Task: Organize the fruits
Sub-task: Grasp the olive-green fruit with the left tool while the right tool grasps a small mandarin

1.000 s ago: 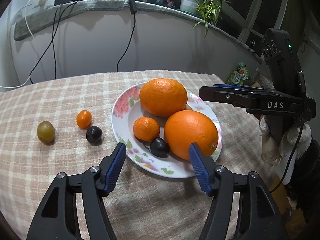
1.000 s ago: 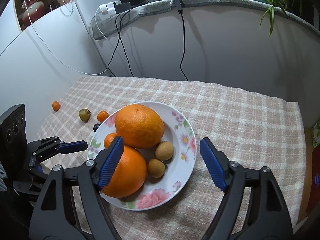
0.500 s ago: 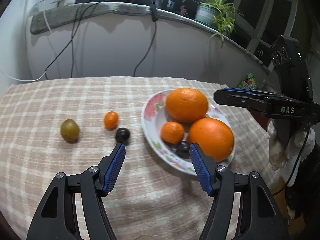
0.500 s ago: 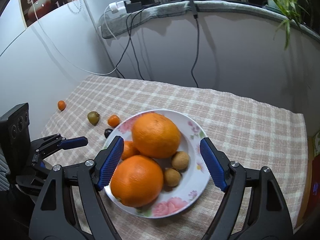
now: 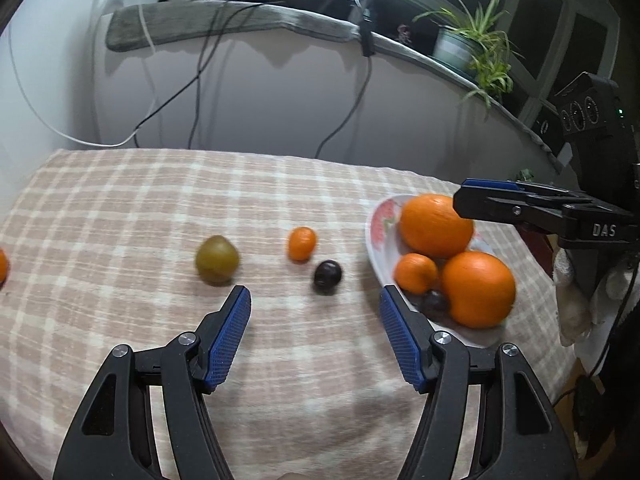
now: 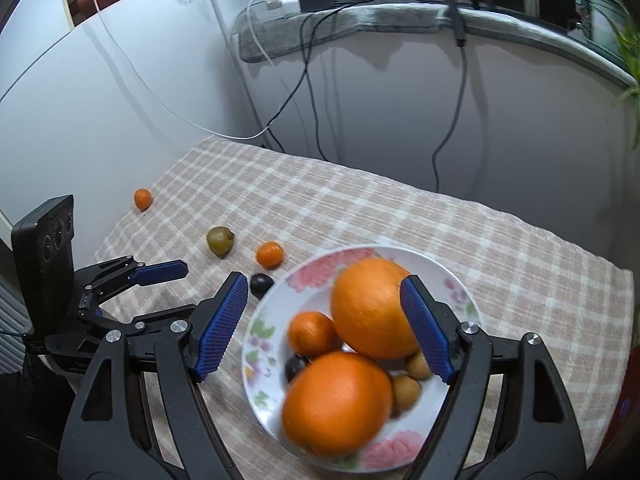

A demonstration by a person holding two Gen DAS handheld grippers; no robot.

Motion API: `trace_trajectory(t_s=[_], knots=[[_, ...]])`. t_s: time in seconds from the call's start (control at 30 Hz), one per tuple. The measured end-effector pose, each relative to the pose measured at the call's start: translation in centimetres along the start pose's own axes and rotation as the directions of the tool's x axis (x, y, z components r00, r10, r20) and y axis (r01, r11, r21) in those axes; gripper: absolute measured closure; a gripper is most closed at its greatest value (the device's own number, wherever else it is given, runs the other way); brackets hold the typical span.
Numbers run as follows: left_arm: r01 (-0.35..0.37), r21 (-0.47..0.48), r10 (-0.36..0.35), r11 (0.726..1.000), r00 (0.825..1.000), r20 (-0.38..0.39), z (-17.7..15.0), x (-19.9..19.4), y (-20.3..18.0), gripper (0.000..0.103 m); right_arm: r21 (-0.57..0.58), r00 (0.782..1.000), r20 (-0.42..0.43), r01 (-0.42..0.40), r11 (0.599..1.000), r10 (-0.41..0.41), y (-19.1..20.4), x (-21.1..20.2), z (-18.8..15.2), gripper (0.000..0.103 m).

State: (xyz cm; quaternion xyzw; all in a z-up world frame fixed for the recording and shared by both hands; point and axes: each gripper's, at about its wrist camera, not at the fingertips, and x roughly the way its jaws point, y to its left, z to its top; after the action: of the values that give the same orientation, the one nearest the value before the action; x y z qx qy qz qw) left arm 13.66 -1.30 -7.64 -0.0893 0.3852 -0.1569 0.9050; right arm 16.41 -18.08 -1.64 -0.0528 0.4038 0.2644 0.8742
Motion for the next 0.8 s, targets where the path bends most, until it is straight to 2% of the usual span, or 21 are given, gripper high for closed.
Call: trace_trajectory(t_s=[0.33,0.5,0.73,0.8], knots=[[-0.05,-0.022,0.05,0.999,0.999,-0.007,1.0,0.7,3.6,0.048,-0.024,0.995,-0.078,-0.071,0.997,0.069,2.3,4.3,2.1,0.022],[-0.059,-0.024,0.058,0.998,0.998,-0.026,1.3,1.5,4.6,0.057,-0.005,0.988,-0.121,-0.095,0.995,0.093,3.1,6.5,3.0,0.023],[-0.063,-0.009,0.062,0.998,0.997,-0.055,1.7,3.0,5.2,0.063,0.005,0.971,-0.218,-0.096,0.995,0.094,3.6,9.5,3.3,0.042],[-0.064,-0.005,0.063,0.998,0.996,-0.06,1.8,3.3,5.3,0.064,0.004,0.968,-0.234,-0.092,0.996,0.09,3.8,9.7,3.3,0.043]])
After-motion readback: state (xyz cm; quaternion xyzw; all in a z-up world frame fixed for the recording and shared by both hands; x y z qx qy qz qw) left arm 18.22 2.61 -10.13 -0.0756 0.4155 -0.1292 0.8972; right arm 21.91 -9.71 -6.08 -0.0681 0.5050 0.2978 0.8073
